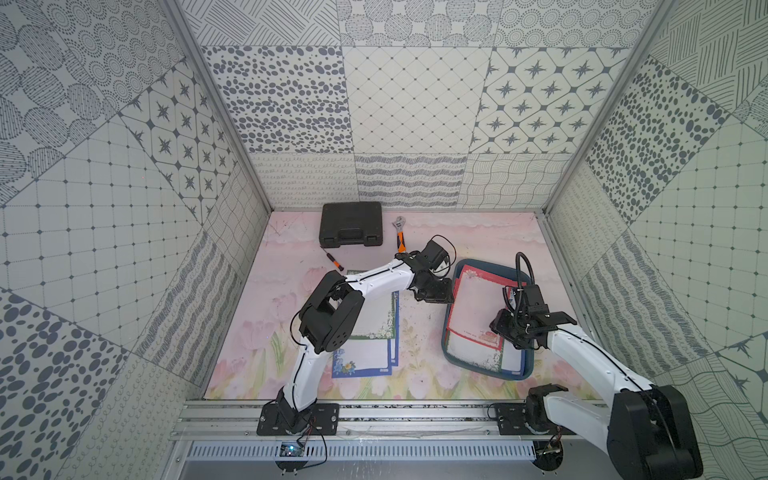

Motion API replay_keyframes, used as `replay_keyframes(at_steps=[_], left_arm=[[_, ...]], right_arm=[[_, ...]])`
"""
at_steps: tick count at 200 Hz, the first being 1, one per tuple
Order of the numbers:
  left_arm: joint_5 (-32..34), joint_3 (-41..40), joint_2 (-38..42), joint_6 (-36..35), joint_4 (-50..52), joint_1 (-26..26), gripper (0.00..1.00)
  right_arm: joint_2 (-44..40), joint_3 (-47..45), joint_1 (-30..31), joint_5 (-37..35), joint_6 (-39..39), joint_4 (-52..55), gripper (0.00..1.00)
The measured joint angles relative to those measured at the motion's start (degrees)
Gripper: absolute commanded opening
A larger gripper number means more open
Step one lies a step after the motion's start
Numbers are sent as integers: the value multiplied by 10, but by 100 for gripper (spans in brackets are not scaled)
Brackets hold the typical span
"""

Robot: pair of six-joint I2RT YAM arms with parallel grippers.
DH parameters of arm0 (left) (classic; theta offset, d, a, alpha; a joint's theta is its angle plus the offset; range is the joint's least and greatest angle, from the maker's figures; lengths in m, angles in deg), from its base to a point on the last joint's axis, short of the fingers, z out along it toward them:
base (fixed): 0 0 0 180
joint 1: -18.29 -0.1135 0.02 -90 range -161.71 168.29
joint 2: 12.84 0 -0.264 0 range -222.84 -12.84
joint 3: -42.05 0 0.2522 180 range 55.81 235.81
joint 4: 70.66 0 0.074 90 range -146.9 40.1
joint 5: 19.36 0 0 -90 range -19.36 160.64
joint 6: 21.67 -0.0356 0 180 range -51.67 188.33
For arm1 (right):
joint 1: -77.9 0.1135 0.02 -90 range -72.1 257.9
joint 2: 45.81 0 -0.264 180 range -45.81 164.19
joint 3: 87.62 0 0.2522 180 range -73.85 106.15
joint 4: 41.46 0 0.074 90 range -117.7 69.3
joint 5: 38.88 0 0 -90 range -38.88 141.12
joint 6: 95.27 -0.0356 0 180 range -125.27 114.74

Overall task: Take out the stationery paper from the storage box
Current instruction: Pick up the stationery paper from the storage box.

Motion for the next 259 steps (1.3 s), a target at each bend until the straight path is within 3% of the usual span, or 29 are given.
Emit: replay_keyframes(at_steps=[259], left_arm=[[-16,10,-12,9,2,5,18]], right_arm=[[-39,-49,-28,127,-77,-120,37]])
